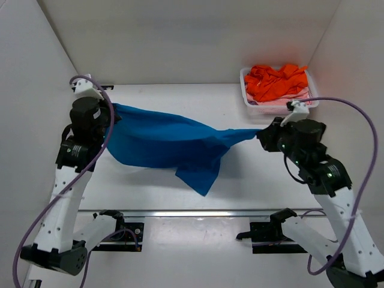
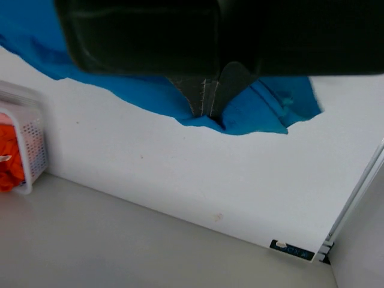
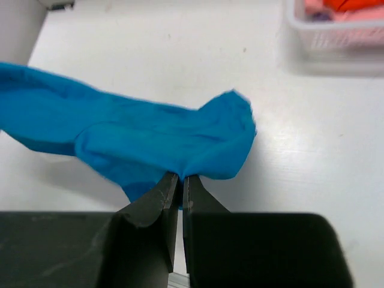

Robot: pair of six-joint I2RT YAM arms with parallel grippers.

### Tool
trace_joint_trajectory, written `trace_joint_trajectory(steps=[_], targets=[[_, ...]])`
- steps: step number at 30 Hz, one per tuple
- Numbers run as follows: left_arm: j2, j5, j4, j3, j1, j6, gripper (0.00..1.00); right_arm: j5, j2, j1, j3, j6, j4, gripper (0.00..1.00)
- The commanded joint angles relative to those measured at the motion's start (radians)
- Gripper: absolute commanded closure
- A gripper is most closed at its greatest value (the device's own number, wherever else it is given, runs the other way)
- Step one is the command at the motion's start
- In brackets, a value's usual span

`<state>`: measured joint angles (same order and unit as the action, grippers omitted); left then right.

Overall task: Fold and stack the t-shirts
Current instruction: Flatten out the tshirt

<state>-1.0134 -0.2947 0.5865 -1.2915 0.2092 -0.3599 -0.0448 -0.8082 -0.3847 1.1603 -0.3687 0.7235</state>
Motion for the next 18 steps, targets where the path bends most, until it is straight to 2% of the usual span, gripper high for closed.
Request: trace_joint_trajectory(steps=[1, 3, 6, 7, 8, 9, 12, 15, 18], targets=[[0.076, 0.015, 0.088, -0.081, -0.011, -0.002, 1.00, 0.037, 0.073, 0.061, 0.097, 0.083, 0.022, 1.00], [0.128, 0.016, 0.140, -0.120, 0.002, 0.007, 1.00, 0.167, 0.125, 0.150, 0.143, 0.120, 0.037, 1.00], [0.197, 0.000, 0.203, -0.120, 0.096, -0.005, 1.00, 0.357, 0.153, 0.465, 0.263, 0.222, 0.109, 1.00], [0.211, 0.005, 0.216, -0.121, 0.113, -0.005, 1.00, 0.352, 0.149, 0.478, 0.326, 0.238, 0.138, 1.00], [0.237, -0.001, 0.234, -0.132, 0.127, -0.020, 1.00, 0.396, 0.149, 0.459, 0.332, 0.197, 0.122, 1.00], [0.260, 0.003, 0.260, -0.140, 0.134, -0.030, 1.00, 0.372, 0.152, 0.426, 0.351, 0.183, 0.119, 1.00], [0.289, -0.001, 0.311, -0.198, 0.151, -0.050, 1.00, 0.408, 0.094, 0.484, 0.489, 0.192, 0.169, 1.00], [0.280, 0.023, 0.320, -0.235, 0.147, -0.076, 1.00, 0.462, 0.043, 0.503, 0.562, 0.171, 0.123, 1.00], [0.260, 0.040, 0.282, -0.178, 0.137, -0.079, 1.00, 0.526, -0.058, 0.512, 0.602, 0.133, 0.070, 1.00]])
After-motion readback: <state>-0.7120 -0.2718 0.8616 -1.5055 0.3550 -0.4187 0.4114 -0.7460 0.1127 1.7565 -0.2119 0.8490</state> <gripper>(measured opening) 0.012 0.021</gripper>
